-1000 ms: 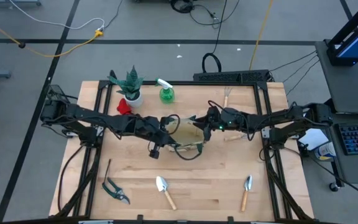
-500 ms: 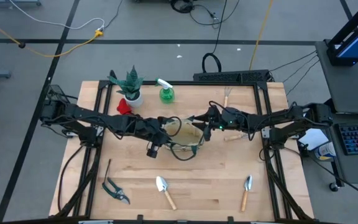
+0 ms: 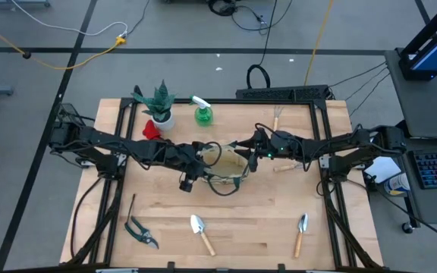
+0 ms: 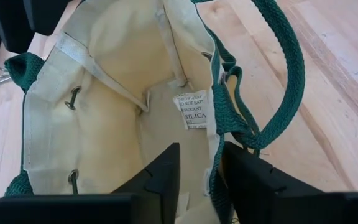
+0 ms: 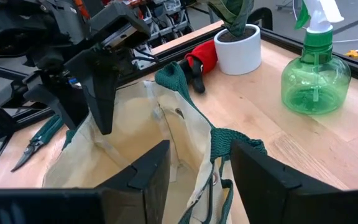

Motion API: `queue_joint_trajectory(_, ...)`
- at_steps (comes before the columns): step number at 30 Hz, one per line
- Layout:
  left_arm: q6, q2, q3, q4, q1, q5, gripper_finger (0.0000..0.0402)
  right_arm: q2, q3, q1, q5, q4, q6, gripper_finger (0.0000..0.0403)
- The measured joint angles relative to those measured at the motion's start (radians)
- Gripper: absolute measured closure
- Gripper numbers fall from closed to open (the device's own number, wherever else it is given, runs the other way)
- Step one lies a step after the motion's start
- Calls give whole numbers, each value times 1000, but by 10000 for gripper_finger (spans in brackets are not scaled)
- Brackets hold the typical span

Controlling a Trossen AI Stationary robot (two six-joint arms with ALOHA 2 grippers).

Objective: Pick & Place Garden tools in Gardening bag
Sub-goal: Prepare the gardening bag, then put the light brown hand rake into the gardening bag

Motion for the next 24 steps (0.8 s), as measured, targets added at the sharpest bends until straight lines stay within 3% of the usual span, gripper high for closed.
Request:
queue_joint_trajectory(10, 46, -71, 2, 1, -43, -11, 234, 0, 0, 0, 0, 1, -2, 243)
queue_joint_trajectory(24, -29, -235, 2, -71, -87, -168, 234, 0, 0, -3, 0, 84, -32, 247)
